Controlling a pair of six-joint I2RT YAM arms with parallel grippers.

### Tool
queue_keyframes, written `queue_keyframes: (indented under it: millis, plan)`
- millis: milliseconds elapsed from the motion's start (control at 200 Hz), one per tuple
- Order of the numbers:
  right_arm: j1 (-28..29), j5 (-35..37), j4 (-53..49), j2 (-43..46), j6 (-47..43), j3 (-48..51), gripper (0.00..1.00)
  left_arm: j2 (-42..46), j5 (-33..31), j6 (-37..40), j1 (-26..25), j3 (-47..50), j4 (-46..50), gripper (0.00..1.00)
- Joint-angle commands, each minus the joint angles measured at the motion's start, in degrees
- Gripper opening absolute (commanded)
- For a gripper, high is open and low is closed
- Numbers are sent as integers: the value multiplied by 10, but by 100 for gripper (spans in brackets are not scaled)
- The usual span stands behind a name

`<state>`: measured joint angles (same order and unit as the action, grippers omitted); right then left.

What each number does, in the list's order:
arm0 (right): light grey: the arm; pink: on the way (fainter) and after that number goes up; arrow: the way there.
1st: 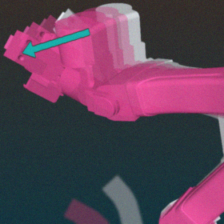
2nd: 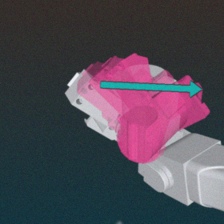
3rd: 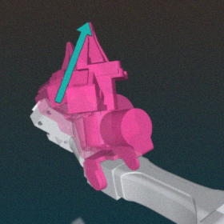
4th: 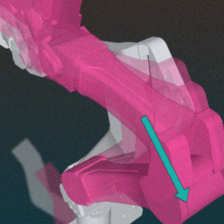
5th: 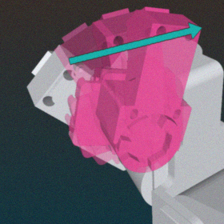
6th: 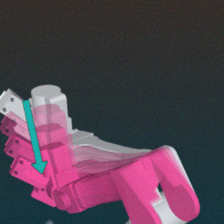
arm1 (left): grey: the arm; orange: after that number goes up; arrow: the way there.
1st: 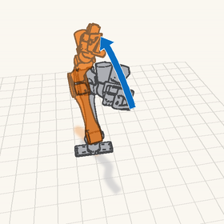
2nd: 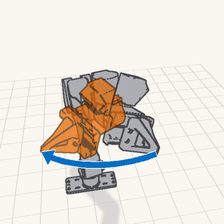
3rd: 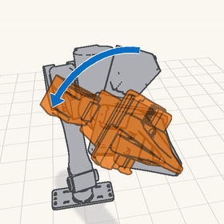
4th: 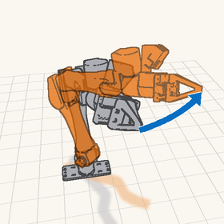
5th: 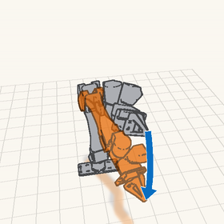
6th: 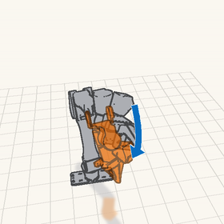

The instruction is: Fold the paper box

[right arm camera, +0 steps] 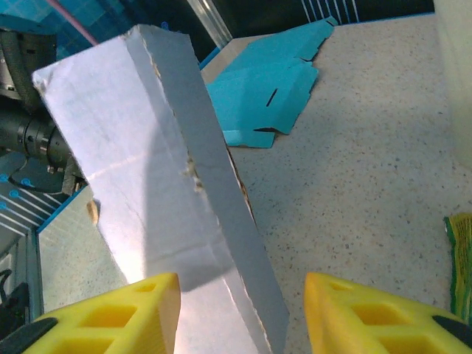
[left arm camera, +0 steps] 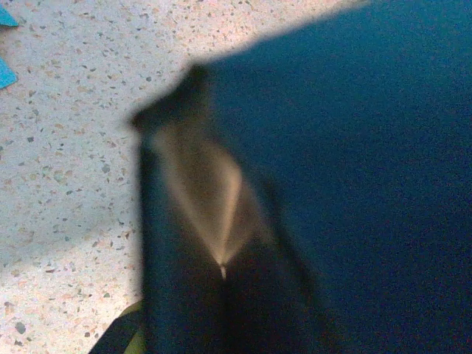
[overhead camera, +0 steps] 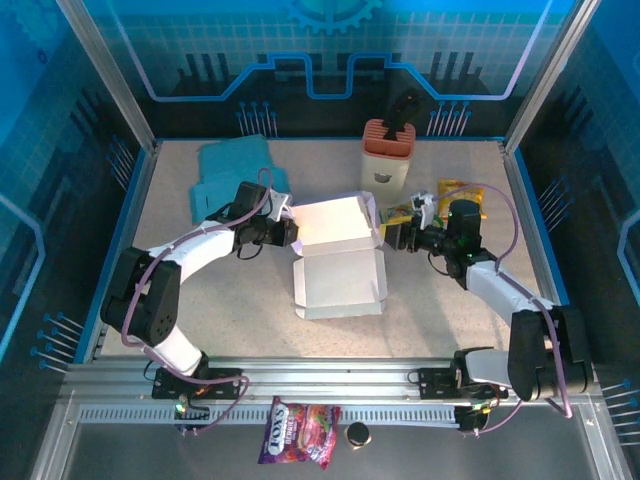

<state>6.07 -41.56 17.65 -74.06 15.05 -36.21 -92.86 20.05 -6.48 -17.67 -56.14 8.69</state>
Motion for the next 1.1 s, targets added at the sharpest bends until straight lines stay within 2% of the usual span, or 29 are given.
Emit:
queue_keyframes:
  millis: [0, 155, 325, 580, 815, 1096]
  plan:
    - [9, -18, -11, -21, -51, -34, 49, 6, 22, 16, 6, 8, -10, 0]
    - [26, -9, -9, -48, -60, -57, 48, 5, 17, 23, 6, 7, -7, 0]
    - [53, 28, -63, -71, -93, -76, 46, 4, -16, 40, 0, 8, -3, 0]
    - [99, 155, -79, -99, -92, -66, 46, -4, -84, 47, -33, 19, -25, 0]
    - [139, 287, -62, -121, -67, -54, 42, -24, -209, 48, -93, 12, -11, 0]
    - [154, 343, 0, -129, -50, -15, 41, -16, -308, 48, -144, 60, -84, 0]
